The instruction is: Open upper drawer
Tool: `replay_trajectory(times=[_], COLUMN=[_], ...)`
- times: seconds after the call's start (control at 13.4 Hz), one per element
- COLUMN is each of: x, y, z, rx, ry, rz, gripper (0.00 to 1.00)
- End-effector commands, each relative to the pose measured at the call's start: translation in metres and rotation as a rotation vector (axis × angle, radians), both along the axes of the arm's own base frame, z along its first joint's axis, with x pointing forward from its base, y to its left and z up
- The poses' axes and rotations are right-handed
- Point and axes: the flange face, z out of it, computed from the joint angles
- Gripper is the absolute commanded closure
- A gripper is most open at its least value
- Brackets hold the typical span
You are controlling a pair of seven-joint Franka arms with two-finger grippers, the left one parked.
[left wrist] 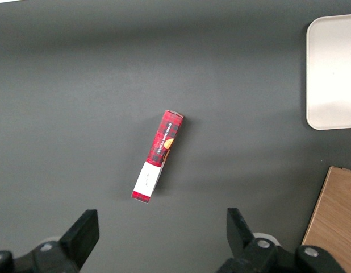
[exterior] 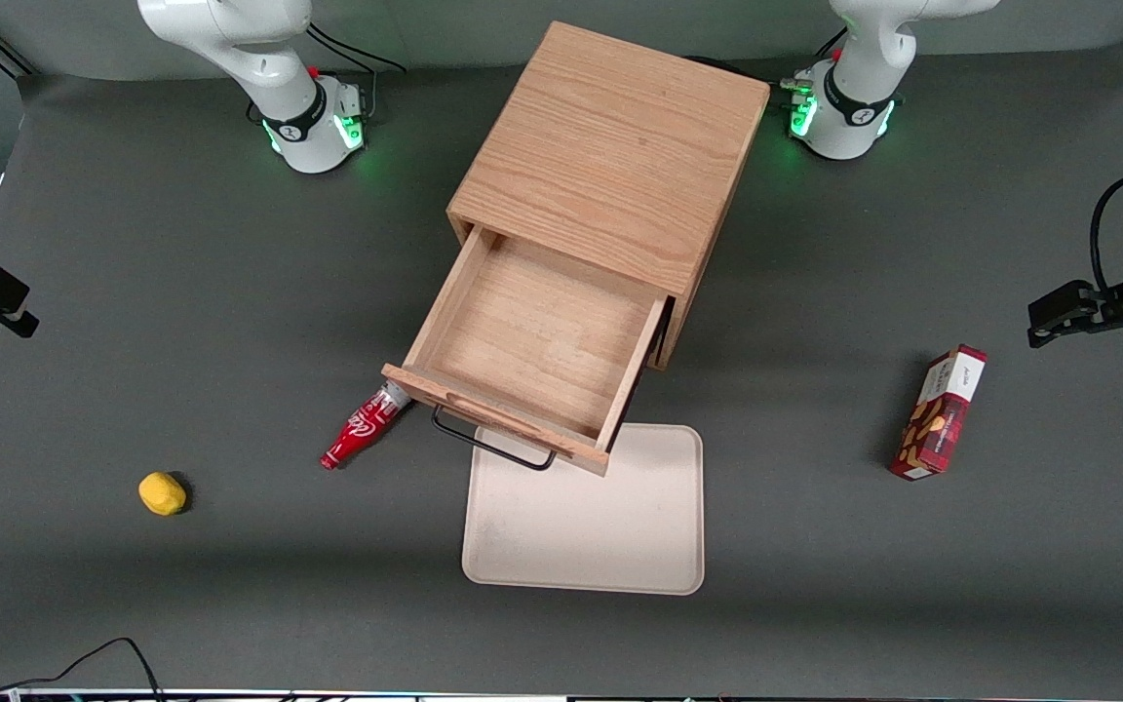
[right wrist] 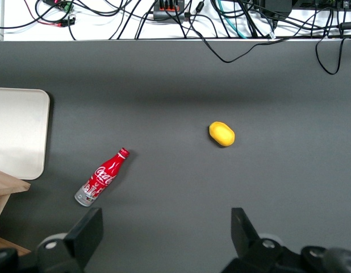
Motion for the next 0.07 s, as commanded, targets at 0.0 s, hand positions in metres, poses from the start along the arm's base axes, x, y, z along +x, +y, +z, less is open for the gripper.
replay_trajectory(times=[0.0], x=[-0.0047], y=[0.0005], z=[0.0047], rx=[0.009], ry=[-0.027], rz=[-0.017], gripper=[0.0])
